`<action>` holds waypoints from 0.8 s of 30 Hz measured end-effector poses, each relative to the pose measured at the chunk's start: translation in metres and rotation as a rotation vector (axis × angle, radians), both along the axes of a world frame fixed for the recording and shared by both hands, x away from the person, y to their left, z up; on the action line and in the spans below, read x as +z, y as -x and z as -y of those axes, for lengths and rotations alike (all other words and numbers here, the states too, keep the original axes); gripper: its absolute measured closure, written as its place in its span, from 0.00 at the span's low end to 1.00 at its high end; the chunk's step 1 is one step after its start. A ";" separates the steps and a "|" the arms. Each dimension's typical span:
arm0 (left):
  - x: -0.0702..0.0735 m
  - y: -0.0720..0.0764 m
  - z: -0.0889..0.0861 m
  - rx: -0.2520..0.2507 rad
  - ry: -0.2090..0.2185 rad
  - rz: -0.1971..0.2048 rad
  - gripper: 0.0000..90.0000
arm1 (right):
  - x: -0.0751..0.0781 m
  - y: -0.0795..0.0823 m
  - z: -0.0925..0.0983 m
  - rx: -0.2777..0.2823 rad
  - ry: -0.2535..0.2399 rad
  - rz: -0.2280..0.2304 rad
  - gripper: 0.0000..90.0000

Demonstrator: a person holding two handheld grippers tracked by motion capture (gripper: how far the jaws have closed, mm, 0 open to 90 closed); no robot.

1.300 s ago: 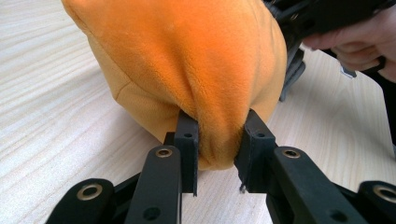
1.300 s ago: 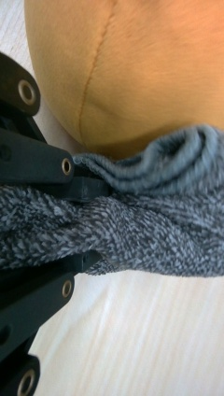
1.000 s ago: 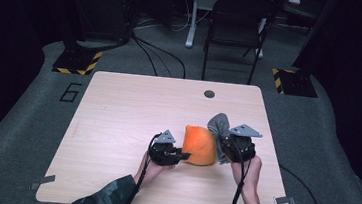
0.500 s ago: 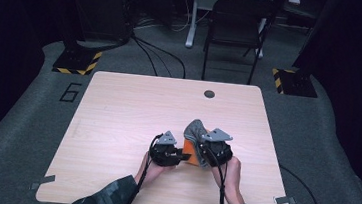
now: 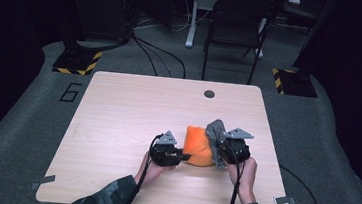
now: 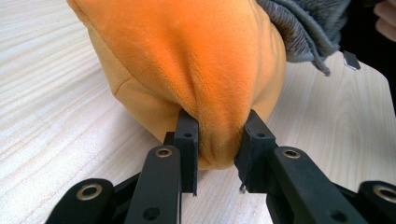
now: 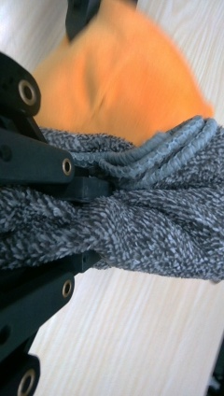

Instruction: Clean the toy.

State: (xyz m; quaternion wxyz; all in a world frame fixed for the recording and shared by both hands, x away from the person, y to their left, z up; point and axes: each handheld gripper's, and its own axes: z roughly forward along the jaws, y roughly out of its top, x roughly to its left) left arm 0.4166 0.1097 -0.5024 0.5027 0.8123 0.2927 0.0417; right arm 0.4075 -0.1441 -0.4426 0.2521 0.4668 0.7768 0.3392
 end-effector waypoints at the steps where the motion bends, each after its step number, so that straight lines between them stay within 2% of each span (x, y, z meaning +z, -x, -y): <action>1: 0.000 0.000 0.000 0.003 0.001 0.001 0.80 | -0.002 -0.002 0.003 -0.011 0.000 -0.005 0.82; 4: 0.000 0.000 0.000 0.004 0.004 -0.007 0.80 | -0.010 -0.006 0.012 -0.049 0.009 -0.031 0.82; 10: -0.001 -0.001 -0.001 0.010 0.013 -0.010 0.80 | -0.029 -0.015 0.021 -0.118 0.068 -0.104 0.83; 14: 0.000 -0.001 -0.002 0.007 0.013 -0.012 0.80 | -0.037 -0.020 0.025 -0.138 0.091 -0.145 0.83; 16: 0.000 -0.001 -0.002 0.010 0.012 -0.009 0.80 | -0.037 -0.021 0.027 -0.144 0.093 -0.145 0.83; 18: 0.000 -0.001 -0.002 0.008 0.012 -0.010 0.80 | -0.030 -0.020 0.029 -0.145 0.082 -0.122 0.83; 20: 0.000 -0.001 -0.002 0.008 0.012 -0.011 0.80 | -0.016 -0.015 0.029 -0.144 0.054 -0.083 0.83; 24: -0.001 -0.001 -0.001 0.010 0.009 -0.008 0.80 | 0.020 0.003 0.019 -0.081 -0.009 0.012 0.83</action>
